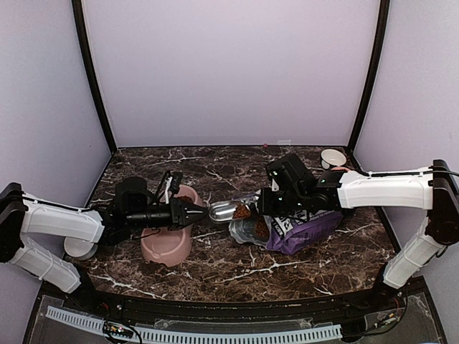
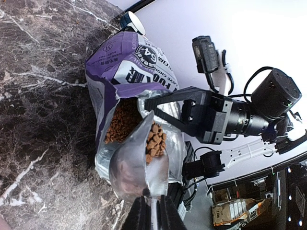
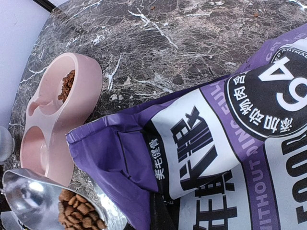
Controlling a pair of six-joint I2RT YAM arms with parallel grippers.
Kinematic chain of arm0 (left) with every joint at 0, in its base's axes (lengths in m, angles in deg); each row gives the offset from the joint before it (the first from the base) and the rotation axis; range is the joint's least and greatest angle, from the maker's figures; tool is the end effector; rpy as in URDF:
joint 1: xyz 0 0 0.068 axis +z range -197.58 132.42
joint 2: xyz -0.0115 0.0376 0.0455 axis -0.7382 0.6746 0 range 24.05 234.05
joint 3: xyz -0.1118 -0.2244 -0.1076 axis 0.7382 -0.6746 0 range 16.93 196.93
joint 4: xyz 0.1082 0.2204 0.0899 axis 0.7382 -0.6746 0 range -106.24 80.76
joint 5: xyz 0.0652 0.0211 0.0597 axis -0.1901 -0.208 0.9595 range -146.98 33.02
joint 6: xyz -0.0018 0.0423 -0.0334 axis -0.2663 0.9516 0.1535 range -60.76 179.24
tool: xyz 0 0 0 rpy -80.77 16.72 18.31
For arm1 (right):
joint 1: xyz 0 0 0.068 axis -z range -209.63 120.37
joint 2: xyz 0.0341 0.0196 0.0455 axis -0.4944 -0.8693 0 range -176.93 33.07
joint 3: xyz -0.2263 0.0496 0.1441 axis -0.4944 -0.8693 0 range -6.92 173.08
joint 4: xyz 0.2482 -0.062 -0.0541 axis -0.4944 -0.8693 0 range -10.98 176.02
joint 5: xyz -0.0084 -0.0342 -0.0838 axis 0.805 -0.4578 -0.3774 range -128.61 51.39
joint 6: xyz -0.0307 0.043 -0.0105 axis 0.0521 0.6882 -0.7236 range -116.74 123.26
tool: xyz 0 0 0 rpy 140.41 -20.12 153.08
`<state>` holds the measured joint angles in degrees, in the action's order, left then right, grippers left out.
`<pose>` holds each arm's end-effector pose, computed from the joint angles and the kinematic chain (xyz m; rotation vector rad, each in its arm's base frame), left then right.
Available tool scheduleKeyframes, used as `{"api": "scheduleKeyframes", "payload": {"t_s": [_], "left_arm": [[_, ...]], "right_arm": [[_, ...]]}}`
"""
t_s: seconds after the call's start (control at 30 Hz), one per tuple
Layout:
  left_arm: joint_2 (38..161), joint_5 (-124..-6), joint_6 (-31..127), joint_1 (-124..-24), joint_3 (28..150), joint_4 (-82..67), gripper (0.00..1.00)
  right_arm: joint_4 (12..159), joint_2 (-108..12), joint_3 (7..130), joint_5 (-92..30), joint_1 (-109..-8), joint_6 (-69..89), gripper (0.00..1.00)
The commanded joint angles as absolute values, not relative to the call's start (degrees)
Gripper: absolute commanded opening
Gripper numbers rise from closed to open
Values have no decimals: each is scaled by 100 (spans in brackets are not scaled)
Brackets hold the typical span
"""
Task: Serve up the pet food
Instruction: Collect the pet food from the pet food bag, then place the pet food in the pet food bowl.
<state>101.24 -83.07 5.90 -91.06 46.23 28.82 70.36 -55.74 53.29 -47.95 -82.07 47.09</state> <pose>0.1885 -0.2004 0.2113 0.2158 2.0170 -1.5597 0.2097 0.2633 0.2368 -0.0985 2.4198 0.6284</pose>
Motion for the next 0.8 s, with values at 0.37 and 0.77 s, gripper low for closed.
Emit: {"api": "scheduleKeyframes", "payload": {"t_s": [0.37,0.77], "left_arm": [[9331,-8421,-13,-8968,4784,3202,0],[9313,-8685,-298,-8921,5241,3288,0]], "right_arm": [[6813,-5465,5348,-5120,-8087,4712,0],[6907,-5459,5254,-5096,-8088,4712,0]]}}
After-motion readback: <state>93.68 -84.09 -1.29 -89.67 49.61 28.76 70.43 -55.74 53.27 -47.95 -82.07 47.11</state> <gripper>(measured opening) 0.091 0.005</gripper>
